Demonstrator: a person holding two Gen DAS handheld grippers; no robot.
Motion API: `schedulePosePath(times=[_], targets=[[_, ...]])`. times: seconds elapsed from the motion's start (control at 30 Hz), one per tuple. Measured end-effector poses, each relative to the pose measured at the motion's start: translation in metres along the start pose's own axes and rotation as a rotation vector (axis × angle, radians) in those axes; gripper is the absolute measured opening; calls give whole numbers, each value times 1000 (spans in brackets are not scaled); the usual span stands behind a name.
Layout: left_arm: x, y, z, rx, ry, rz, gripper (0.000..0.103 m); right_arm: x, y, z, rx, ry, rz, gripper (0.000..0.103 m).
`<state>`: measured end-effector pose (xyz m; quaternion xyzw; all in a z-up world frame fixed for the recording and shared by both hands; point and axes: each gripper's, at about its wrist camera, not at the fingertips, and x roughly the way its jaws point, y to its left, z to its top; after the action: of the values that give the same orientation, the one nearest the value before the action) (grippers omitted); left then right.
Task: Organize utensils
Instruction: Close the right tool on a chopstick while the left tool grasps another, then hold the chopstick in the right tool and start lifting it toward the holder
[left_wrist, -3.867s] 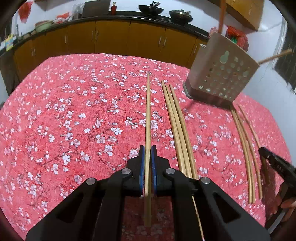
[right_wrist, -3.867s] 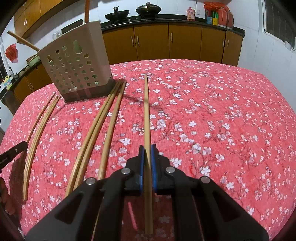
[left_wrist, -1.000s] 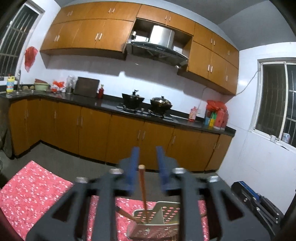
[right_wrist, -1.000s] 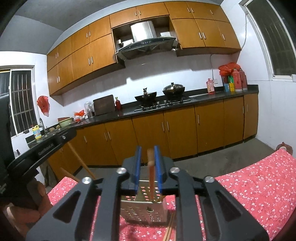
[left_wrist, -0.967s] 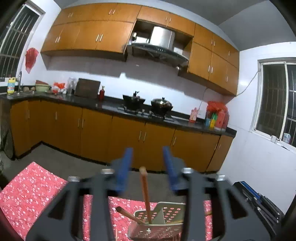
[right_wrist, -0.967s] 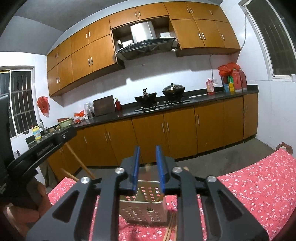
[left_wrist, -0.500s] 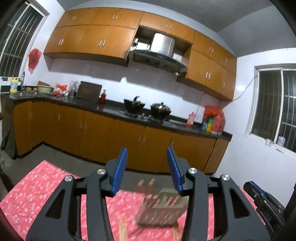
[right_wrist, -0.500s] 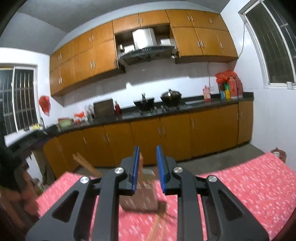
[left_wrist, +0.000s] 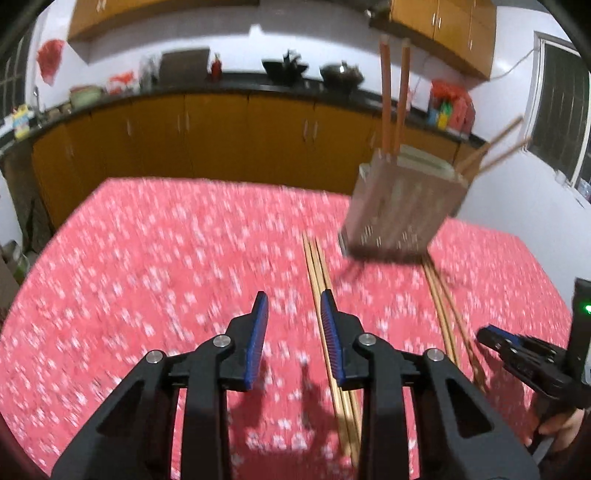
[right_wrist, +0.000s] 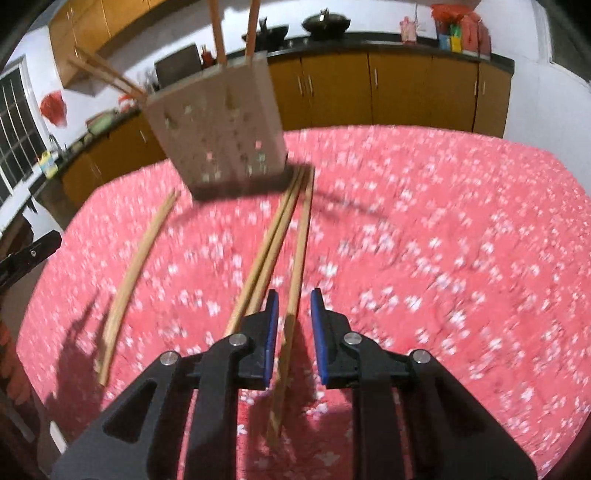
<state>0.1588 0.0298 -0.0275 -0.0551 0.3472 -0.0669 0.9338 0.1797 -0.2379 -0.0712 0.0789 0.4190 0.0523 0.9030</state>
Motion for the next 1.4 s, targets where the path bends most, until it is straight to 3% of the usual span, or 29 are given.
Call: schedulePosePath(times=[0.13, 0.2, 0.57, 0.97, 1.13, 1.4], targets=[[16, 4, -15, -15, 69, -38, 29, 14, 4, -4, -14, 35, -34, 17], [21, 3, -19, -13, 97, -59, 26, 15, 7, -3, -43, 26, -72, 8], [46, -16, -40, 43, 192, -102, 17, 11, -4, -4, -14, 13, -102, 8], [56, -24, -42, 106, 203, -16, 14, 11, -4, -4, -24, 11, -106, 8], [57, -25, -41, 97, 202, -16, 14, 11, -3, -4, -22, 16, -100, 11], [66, -20, -36, 123, 194, 37, 8, 13, -5, -1, -45, 14, -111, 8]])
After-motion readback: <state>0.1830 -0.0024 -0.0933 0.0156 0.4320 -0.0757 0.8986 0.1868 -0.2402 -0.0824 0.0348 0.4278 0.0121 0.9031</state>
